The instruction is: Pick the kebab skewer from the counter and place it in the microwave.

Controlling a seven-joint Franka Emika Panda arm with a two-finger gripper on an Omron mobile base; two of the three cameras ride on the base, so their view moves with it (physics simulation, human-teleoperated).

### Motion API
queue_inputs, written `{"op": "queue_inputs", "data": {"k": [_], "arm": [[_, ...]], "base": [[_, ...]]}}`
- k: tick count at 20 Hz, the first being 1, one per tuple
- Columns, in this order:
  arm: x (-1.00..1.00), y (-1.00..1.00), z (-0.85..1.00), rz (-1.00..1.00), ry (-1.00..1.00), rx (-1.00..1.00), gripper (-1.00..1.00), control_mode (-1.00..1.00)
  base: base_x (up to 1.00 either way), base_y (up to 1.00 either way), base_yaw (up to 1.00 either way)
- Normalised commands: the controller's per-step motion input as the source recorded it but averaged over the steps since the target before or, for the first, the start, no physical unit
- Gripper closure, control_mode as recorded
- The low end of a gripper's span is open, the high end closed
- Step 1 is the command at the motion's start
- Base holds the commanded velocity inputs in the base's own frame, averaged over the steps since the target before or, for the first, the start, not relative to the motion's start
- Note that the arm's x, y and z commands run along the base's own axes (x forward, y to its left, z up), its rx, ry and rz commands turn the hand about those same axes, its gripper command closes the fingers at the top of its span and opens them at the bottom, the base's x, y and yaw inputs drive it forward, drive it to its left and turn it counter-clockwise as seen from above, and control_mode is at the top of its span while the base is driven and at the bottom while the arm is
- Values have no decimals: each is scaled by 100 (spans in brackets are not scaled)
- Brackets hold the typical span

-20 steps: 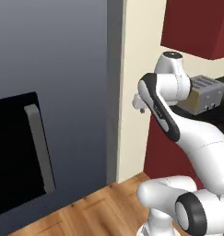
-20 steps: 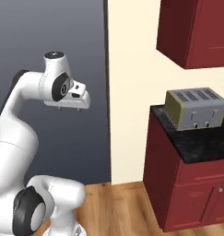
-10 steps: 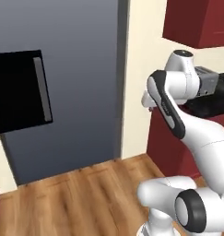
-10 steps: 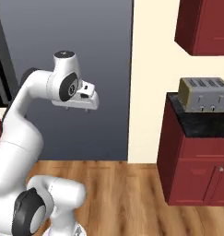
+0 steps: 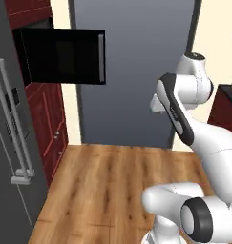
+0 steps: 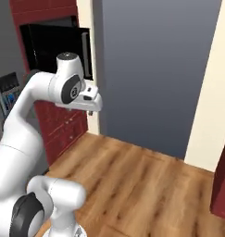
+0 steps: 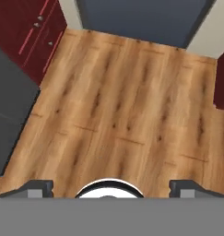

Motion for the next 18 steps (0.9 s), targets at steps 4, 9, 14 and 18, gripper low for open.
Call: {"op": "queue_inputs", "data": {"k": [4, 9, 14, 18], "arm": [[0, 0, 0, 0, 0, 0, -100, 100], [0, 0, 0, 0, 0, 0, -100, 100], [0, 0, 0, 0, 0, 0, -100, 100], [0, 0, 0, 0, 0, 0, -100, 100]], "base": [[-50, -15, 98], [-11, 5, 100], [-9, 12, 100], [5, 79, 79]]}}
